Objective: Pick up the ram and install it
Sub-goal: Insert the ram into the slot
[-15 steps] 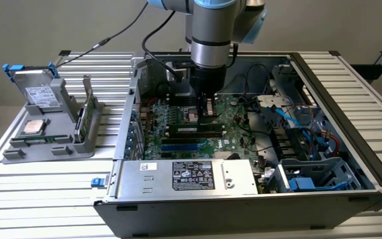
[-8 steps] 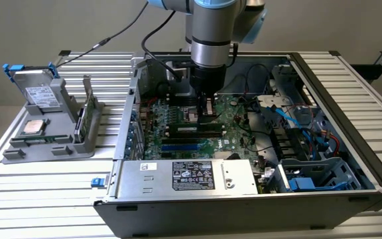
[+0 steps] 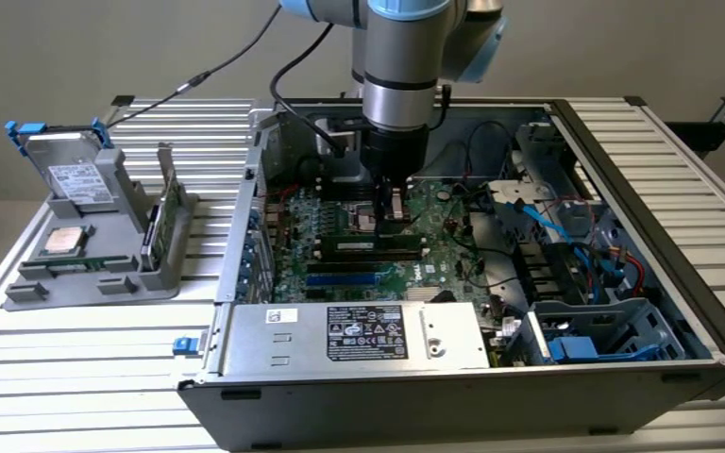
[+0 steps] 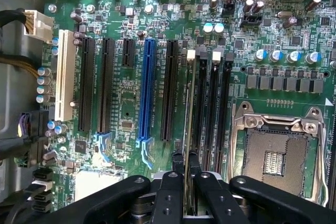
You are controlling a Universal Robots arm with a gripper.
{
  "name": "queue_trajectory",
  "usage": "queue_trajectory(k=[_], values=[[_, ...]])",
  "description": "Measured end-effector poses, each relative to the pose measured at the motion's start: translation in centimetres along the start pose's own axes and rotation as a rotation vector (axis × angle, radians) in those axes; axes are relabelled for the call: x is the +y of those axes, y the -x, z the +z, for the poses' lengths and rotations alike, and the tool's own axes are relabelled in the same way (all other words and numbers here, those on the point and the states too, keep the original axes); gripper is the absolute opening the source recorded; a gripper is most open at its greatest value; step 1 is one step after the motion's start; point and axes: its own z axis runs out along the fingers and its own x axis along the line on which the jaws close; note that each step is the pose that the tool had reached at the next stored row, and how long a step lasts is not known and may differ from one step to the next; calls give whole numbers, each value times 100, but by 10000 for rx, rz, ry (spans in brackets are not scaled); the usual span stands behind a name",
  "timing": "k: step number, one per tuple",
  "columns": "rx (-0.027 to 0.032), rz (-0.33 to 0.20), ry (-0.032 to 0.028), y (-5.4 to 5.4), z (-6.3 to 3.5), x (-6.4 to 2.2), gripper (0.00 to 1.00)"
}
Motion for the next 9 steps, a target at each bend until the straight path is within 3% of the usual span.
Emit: queue_trajectory(k=[9], values=[[11, 1, 1, 19, 19, -1, 14]])
